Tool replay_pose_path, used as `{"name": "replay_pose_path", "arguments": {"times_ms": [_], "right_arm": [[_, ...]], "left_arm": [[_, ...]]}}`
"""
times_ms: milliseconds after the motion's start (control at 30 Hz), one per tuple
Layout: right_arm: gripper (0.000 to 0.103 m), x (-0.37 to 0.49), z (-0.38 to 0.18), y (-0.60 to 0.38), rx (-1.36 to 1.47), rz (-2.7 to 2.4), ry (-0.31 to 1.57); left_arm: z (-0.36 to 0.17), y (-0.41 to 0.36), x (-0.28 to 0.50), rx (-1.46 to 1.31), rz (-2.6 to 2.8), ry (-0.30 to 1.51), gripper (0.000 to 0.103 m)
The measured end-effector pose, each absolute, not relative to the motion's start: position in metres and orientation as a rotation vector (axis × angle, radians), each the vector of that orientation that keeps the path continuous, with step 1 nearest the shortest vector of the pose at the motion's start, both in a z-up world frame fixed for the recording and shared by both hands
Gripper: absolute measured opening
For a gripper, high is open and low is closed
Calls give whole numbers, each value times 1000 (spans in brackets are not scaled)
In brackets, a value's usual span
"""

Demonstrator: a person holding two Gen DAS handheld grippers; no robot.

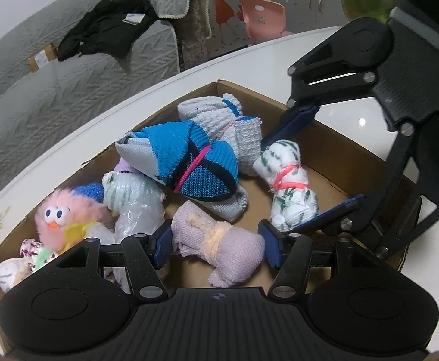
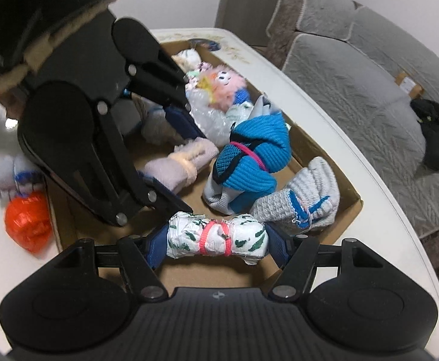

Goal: Organize objects
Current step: 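Carry both sock bundles into the box and open both grippers to release them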

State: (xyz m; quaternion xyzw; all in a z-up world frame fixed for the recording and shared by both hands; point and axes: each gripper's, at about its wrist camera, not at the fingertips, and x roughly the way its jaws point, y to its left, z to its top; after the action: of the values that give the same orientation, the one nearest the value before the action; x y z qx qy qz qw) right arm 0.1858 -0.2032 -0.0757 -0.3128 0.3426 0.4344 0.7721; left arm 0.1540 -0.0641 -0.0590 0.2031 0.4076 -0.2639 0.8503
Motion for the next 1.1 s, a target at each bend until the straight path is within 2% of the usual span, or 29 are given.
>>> {"name": "replay_pose_path", "arguments": {"times_ms": [300,500,767,1100], "right_arm": [[65,185,-76,-203,-682,932,786],[77,180,-76,-205,-681,916,794],[85,179,-69,-208,-676,893,785],[94,176,-60,-203,-616,832,781]], "left_arm": [[-57,-69,154,419,-543,887,70],[-54,-71,151,431,-539,893,79],[-42,-67,146,366,-510,884,88],[-21,-53,123,252,-402,853,94]]}}
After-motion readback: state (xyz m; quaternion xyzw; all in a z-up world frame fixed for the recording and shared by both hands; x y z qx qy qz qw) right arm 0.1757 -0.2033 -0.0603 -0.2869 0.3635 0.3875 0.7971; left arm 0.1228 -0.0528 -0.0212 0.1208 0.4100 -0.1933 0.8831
